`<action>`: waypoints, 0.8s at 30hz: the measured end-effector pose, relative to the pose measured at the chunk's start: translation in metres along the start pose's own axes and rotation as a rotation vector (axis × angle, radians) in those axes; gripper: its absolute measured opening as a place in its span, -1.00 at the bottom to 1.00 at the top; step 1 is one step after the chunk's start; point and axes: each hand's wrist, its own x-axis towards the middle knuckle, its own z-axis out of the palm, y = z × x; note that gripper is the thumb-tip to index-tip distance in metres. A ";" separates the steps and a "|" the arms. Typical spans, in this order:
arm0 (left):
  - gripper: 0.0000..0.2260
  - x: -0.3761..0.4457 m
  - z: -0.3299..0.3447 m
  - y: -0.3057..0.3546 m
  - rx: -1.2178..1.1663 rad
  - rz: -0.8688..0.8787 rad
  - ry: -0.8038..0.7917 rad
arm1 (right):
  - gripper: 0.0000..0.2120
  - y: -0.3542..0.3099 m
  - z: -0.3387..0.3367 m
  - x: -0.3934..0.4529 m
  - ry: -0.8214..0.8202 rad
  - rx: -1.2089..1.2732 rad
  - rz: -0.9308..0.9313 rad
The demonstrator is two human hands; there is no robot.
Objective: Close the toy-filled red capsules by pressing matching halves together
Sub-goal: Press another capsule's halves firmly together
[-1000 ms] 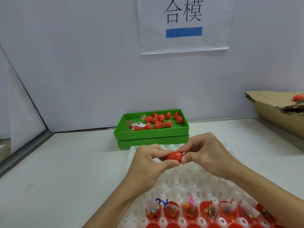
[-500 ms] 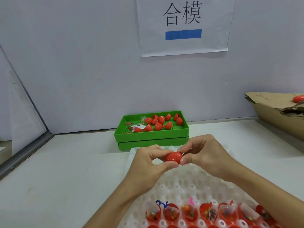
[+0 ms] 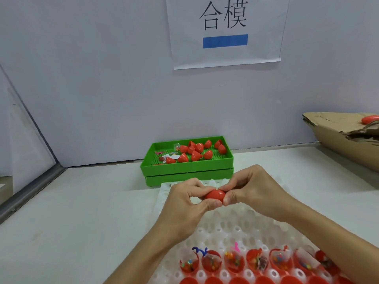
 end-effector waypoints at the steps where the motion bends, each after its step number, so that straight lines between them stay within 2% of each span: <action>1: -0.84 0.000 -0.001 0.000 0.002 0.001 -0.001 | -0.90 -0.001 0.000 0.000 -0.001 0.018 0.010; 5: -0.83 0.002 -0.005 0.000 -0.026 -0.009 -0.012 | -0.86 -0.003 0.000 0.001 -0.014 0.083 0.068; 12: -0.58 0.003 -0.008 0.004 -0.203 -0.062 -0.014 | -0.74 -0.017 -0.007 0.002 -0.055 0.130 0.158; 16: -0.65 0.005 -0.011 0.013 -0.170 -0.010 0.011 | -0.80 -0.034 -0.011 0.002 -0.098 0.157 0.166; 20: -0.63 0.007 -0.018 0.024 -0.166 0.040 0.061 | -0.77 -0.051 -0.012 0.003 -0.068 0.163 0.143; 24: -0.74 0.006 -0.020 0.036 -0.123 0.117 0.042 | -0.81 -0.062 -0.010 0.002 -0.020 0.185 0.113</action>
